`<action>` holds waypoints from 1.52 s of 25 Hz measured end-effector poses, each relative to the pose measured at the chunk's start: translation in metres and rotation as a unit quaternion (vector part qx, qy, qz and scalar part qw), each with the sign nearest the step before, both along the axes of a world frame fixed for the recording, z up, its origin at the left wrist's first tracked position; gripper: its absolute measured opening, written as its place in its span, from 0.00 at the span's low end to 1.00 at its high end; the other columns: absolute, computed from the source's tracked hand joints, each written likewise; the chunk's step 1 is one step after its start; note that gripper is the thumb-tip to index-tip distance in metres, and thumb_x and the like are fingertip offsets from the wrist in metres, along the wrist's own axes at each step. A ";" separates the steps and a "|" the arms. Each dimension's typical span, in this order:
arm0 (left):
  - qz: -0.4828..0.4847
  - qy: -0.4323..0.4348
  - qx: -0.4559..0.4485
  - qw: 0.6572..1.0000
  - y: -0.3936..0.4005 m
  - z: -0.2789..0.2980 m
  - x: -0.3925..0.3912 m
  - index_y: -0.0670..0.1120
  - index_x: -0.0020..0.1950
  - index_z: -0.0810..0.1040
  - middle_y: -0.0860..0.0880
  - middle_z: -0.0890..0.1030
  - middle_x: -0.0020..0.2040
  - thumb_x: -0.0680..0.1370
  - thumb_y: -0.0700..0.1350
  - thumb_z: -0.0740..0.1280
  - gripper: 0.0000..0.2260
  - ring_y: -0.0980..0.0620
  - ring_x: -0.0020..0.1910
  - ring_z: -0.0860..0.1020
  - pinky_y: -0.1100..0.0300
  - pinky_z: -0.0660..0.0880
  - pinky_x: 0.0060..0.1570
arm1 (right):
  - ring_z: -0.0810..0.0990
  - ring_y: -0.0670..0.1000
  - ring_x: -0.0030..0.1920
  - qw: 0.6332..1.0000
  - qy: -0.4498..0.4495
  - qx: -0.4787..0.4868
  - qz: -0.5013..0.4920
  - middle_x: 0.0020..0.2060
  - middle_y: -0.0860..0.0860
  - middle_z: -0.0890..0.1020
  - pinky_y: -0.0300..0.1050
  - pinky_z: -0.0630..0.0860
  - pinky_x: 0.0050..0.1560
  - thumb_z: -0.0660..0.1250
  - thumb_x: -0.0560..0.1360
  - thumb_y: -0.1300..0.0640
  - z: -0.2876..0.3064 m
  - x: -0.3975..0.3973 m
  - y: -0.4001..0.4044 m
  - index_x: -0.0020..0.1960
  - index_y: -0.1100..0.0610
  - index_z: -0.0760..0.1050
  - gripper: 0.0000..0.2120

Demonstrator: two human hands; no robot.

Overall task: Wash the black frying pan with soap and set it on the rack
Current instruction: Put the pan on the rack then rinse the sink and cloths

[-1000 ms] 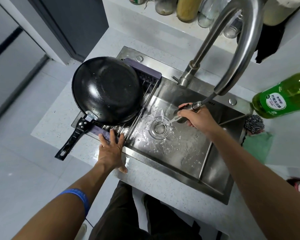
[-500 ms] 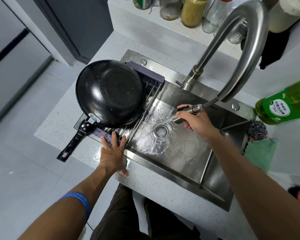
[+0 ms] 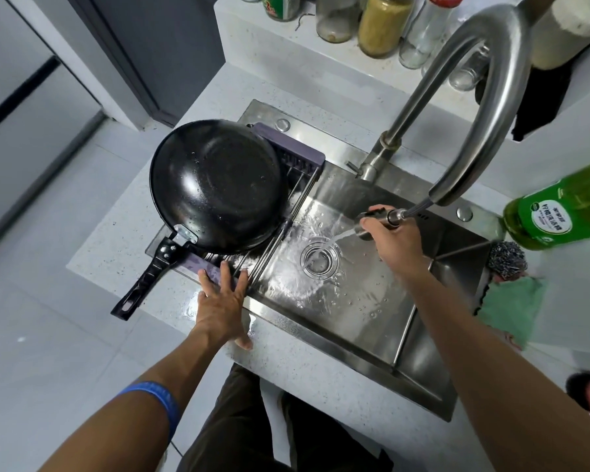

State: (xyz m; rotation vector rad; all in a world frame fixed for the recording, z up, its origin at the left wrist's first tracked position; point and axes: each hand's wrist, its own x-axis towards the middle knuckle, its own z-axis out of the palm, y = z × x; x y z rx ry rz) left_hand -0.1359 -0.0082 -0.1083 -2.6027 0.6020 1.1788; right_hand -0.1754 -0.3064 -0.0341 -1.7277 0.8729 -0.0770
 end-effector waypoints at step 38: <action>-0.001 -0.001 0.007 1.000 -0.004 0.003 0.001 0.52 0.77 0.33 0.47 0.33 0.77 0.59 0.64 0.79 0.65 0.25 0.71 0.35 0.36 0.57 0.70 | 0.71 0.49 0.23 0.955 -0.050 0.256 0.138 0.24 0.53 0.76 0.38 0.69 0.25 0.69 0.75 0.59 -0.010 0.012 0.041 0.50 0.62 0.82 0.08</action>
